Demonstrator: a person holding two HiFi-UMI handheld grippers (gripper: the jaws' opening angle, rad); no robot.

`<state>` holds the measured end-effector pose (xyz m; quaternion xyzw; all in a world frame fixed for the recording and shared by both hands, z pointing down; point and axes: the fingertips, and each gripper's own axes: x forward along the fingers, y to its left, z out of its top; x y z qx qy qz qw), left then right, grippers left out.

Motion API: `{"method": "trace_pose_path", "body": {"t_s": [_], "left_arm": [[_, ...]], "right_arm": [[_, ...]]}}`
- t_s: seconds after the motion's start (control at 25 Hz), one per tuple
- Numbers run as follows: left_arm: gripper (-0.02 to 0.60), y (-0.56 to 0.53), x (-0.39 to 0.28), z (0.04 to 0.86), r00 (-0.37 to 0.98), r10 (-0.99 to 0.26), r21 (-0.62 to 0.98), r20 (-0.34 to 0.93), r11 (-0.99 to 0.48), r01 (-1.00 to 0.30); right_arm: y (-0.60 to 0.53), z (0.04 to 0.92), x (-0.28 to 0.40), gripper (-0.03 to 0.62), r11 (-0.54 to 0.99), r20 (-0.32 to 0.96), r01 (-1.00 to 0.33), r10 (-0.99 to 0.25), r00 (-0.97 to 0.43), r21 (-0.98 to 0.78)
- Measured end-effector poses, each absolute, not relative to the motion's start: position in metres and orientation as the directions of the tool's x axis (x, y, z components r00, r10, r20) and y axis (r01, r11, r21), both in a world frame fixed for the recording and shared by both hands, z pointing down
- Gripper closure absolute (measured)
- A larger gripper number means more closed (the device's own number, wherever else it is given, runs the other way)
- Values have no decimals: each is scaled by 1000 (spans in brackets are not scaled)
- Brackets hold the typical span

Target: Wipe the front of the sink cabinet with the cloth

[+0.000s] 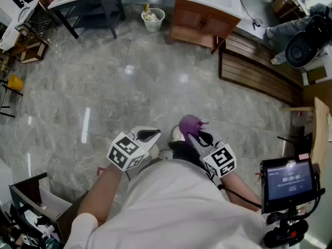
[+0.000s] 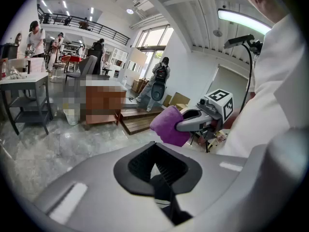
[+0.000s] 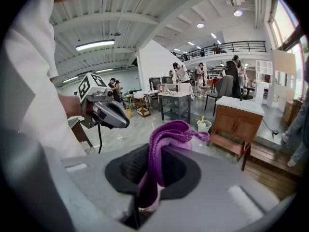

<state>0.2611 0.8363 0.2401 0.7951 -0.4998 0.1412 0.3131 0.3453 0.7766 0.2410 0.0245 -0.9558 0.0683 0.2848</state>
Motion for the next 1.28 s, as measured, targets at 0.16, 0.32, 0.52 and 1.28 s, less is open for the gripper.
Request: {"method": "trace_pose_path", "body": {"t_s": [0.16,0.32,0.52,1.28], "left_arm": [[577,819,269,232,475,-720,360,506,-323,-875],[577,809,275,224,498,-709,364,499,-350,-863],[577,728,279,219,496,-682,346,538,-358,-867],[577,517,210,237,546,-647,358,533,-412,-838]], "right_arm": [[767,241,341,539,991,541,-92,-23,-841,-101],[753,236,333,539,990,524,-105,-41,-851,-93],[666,233,329,539,988,504,-101,-28,-863,-118],[464,272,246,539,986,522,-108,-26,-852,-126]]}}
